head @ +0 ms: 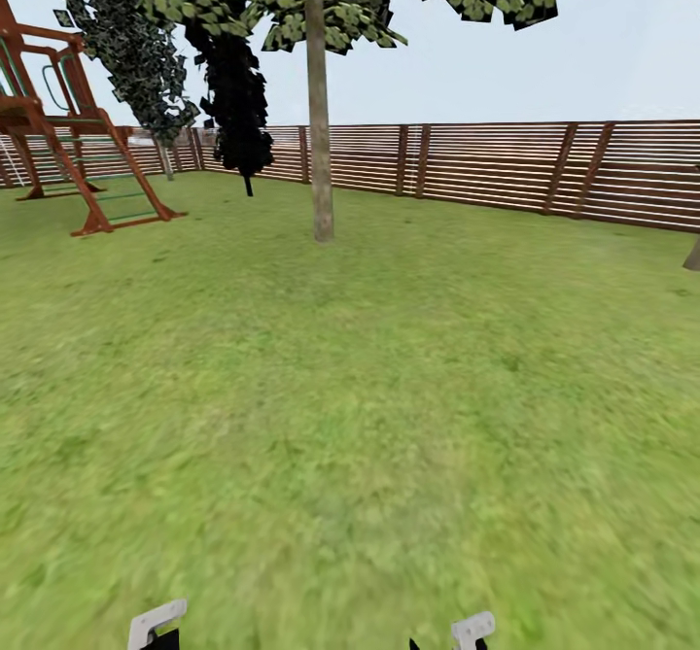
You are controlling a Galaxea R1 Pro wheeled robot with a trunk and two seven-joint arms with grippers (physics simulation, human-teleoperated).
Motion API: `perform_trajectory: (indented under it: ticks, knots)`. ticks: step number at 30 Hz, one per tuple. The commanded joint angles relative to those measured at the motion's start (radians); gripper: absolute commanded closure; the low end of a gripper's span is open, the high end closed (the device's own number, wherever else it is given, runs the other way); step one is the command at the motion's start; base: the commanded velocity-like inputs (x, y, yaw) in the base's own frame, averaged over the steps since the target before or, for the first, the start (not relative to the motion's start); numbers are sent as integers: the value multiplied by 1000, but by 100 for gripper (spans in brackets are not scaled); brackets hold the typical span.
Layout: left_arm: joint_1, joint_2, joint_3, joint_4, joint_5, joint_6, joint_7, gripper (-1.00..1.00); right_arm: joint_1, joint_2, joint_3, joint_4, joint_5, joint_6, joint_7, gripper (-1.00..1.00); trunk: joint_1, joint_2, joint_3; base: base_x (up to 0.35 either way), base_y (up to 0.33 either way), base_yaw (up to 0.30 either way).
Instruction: In the garden, pick up the pesticide atomizer on the floor and spray pesticide onto both trees until each tree trunk is fully covered.
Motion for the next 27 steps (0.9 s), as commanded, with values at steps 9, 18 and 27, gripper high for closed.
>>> perform_trajectory:
  ticks: [9,18,27]
  knots:
    - [-1,2,1,1,4,-4,1,100,14,0,-9,1,6,18,4,-100,0,0,-1,326,-109,0]
    - [-1,4,5,1,6,-4,2,100,32,0,-9,0,6,21,4,-100,0,0,-1,327,-104,0]
    - [-1,6,6,1,11,-4,0,100,32,1,-9,0,6,21,4,-100,0,0,-1,339,-8,0]
